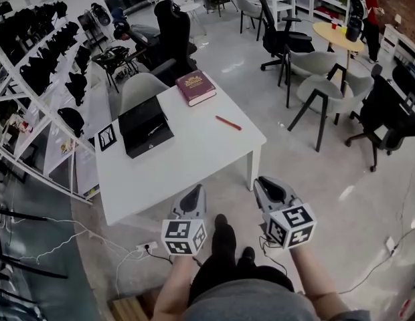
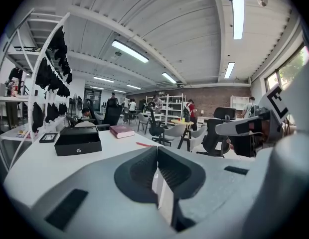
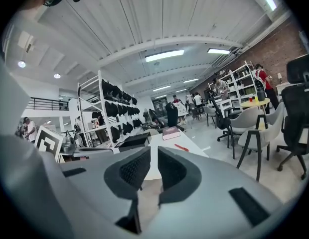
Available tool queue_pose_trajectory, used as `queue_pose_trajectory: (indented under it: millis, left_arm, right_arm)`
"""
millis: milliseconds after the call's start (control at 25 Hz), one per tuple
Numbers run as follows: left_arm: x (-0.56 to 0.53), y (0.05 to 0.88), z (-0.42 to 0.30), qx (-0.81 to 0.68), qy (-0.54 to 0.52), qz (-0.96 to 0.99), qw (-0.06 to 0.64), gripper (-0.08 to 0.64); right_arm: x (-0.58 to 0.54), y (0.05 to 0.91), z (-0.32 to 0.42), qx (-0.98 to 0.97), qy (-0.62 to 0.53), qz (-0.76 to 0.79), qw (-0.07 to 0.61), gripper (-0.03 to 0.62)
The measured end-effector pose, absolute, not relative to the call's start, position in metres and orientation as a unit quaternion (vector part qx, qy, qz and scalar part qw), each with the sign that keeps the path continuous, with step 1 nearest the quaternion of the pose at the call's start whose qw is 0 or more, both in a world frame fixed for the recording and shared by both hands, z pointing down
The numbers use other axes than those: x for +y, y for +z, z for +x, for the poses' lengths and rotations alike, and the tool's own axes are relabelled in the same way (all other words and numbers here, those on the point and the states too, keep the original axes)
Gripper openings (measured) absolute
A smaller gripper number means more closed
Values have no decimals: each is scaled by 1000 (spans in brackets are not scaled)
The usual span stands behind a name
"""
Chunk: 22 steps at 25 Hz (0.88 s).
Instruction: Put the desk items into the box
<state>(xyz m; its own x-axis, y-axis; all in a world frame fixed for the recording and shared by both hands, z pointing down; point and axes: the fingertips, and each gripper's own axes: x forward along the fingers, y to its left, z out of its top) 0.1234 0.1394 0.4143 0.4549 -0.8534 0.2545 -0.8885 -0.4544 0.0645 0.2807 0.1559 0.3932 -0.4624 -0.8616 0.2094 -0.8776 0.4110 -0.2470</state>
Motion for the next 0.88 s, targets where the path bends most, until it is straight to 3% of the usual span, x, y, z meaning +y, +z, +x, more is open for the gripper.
queue_pose_trajectory:
  millis: [320,880]
  left_arm:
    - [93,422,106,-517,89,845,103,7]
    - [-35,437,59,-504,83,850,132,8]
  right_arm:
    - [111,397,267,-842,161,513,36,109]
    - [-21,411,244,-821,160,544,65,132]
